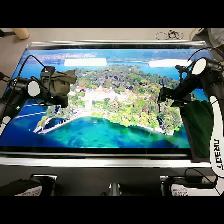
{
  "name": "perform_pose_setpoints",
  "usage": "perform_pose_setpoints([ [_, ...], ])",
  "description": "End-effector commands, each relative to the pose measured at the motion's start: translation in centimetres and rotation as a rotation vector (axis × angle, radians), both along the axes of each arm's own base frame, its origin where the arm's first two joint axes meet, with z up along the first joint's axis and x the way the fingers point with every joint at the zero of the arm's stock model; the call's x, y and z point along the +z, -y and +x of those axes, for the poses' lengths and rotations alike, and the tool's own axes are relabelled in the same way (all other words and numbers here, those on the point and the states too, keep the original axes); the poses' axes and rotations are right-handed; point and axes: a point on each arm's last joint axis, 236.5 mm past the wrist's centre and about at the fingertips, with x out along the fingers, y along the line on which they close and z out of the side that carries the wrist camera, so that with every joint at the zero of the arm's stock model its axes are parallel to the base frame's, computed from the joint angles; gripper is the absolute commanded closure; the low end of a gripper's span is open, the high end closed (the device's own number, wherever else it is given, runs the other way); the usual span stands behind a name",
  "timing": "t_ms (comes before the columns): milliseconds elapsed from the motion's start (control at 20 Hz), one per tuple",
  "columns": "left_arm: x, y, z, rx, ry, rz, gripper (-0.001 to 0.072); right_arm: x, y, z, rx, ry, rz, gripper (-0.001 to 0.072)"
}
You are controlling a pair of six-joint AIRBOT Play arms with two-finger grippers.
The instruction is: Fold the shirts.
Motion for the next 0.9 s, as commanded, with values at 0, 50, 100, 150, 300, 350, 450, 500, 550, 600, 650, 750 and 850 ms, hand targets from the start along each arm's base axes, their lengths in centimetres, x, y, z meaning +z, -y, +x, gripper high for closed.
perform_pose_setpoints([
  [0, 0.0, 0.0, 0.0, -0.001, 0.001, 0.000, -0.0013, 0.0, 0.0, 0.0, 0.000, 0.001, 0.000, 0.0036],
  [50, 0.0, 0.0, 0.0, -0.001, 0.000, 0.000, -0.0013, 0.0, 0.0, 0.0, 0.000, 0.001, 0.000, 0.0036],
  [100, 0.0, 0.0, 0.0, -0.001, 0.001, 0.000, -0.0013, 0.0, 0.0, 0.0, 0.000, 0.001, 0.000, 0.0036],
  [150, 0.0, 0.0, 0.0, -0.001, 0.001, 0.000, -0.0013, 0.0, 0.0, 0.0, 0.000, 0.001, 0.000, 0.0036],
  [300, 0.0, 0.0, 0.0, -0.001, 0.001, 0.000, -0.0013, 0.0, 0.0, 0.0, 0.000, 0.001, 0.000, 0.0036],
  [350, 0.0, 0.0, 0.0, -0.001, 0.001, 0.000, -0.0013, 0.0, 0.0, 0.0, 0.000, 0.001, 0.000, 0.0036],
  [450, 0.0, 0.0, 0.0, -0.001, 0.001, 0.000, -0.0013, 0.0, 0.0, 0.0, 0.000, 0.001, 0.000, 0.0036],
  [500, 0.0, 0.0, 0.0, -0.001, 0.001, 0.000, -0.0013, 0.0, 0.0, 0.0, 0.000, 0.001, 0.000, 0.0036],
  [550, 0.0, 0.0, 0.0, -0.001, 0.000, 0.000, -0.0013, 0.0, 0.0, 0.0, 0.000, 0.001, 0.000, 0.0036],
  [600, 0.0, 0.0, 0.0, -0.001, 0.001, 0.000, -0.0013, 0.0, 0.0, 0.0, 0.000, 0.001, 0.000, 0.0036],
  [650, 0.0, 0.0, 0.0, 0.000, 0.001, 0.000, -0.0013, 0.0, 0.0, 0.0, 0.000, 0.001, 0.000, 0.0036],
  [750, 0.1, 0.5, 0.3, 0.009, 0.014, -0.025, -0.0013, 0.0, 0.0, 0.1, 0.000, 0.003, 0.000, 0.0036],
  [850, 0.5, 1.3, 2.0, 0.007, 0.080, -0.058, -0.0013, 0.1, 0.0, 0.6, -0.005, 0.025, 0.000, 0.0036],
])
